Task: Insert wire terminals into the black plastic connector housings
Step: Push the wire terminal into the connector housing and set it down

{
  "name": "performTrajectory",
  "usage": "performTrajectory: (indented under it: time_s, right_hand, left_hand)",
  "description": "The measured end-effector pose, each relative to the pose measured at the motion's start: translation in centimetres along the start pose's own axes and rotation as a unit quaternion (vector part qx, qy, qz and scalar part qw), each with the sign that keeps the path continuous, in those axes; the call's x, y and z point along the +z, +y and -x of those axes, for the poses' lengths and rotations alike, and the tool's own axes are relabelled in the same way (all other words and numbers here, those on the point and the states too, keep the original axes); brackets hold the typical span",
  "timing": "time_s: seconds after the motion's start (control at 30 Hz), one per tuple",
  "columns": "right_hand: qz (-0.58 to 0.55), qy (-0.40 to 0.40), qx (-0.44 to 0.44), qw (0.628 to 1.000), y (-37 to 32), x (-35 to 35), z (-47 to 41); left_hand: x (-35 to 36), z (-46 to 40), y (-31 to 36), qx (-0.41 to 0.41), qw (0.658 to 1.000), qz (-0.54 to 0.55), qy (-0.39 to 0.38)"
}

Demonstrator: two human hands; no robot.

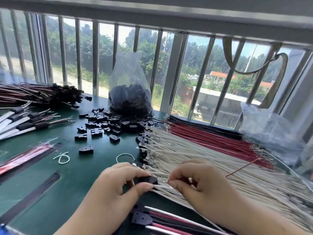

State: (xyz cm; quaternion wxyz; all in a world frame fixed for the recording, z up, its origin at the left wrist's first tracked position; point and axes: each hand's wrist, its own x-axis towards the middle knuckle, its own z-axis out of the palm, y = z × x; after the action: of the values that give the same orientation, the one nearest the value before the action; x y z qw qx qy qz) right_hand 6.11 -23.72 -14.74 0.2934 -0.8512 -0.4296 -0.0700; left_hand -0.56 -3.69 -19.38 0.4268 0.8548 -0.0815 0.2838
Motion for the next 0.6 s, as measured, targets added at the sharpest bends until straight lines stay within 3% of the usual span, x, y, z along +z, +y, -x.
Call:
performTrajectory:
  time_s: [0.1,0.3,0.6]
  right_hand:
    - [0.012,0.004,-0.029,1.000,-0.06,0.02,0.09]
    - [-0.019,-0.068,0.044,0.997,0.18,-0.28,-0.31]
    - [0.010,-0.069,0.014,0.997,0.20,-0.31,-0.43]
  left_hand:
    - [0.05,-0.01,-0.10,-0.021,1.000,0.005,-0.007]
    - [0.02,0.15,0.03,-0.040,0.999,0.007,-0.027]
    - [0.14,0.08,0.16,-0.040,0.999,0.020,-0.028]
